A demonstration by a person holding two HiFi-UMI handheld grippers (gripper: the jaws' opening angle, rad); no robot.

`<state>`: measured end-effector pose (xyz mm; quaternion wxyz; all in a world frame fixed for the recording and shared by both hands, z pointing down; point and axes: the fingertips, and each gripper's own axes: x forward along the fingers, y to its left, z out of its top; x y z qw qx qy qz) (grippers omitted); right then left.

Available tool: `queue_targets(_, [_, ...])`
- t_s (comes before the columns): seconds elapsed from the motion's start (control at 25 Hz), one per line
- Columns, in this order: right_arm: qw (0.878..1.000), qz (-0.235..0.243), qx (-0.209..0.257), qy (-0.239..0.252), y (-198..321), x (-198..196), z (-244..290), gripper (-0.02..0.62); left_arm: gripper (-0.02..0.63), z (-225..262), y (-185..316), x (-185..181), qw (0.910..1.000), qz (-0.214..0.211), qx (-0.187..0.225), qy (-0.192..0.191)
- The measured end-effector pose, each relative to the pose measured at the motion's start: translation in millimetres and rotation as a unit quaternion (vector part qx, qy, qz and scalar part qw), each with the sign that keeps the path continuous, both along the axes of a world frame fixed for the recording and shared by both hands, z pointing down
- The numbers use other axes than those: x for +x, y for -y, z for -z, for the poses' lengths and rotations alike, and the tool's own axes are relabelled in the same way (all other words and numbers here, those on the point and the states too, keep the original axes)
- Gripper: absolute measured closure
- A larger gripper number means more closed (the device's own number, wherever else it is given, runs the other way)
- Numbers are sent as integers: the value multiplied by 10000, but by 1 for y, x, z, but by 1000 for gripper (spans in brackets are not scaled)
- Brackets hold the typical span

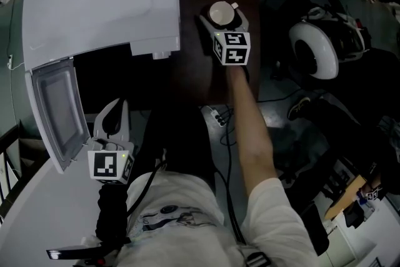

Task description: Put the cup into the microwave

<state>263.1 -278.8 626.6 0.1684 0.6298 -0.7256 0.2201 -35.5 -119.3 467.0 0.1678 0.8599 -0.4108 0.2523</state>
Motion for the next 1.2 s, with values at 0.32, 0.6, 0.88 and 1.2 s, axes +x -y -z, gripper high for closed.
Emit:
queue_targets(0.32, [9997, -126, 124, -158, 3, 0, -2, 183, 609, -5, -5, -6, 10000, 69, -39, 34])
queue_targets(0.6, [9997, -21, 76, -249, -17, -7, 0, 184, 609, -4, -12, -9, 10000, 76, 6, -24])
queue_targets(0.88, [9991, -91, 243, -333, -58, -19, 42, 184, 609, 8, -9, -8, 9995, 69, 223, -201])
queue_targets(1.2, [9968, 179, 604, -488, -113, -67, 129, 184, 609, 36, 14, 8, 9943, 62, 774, -724])
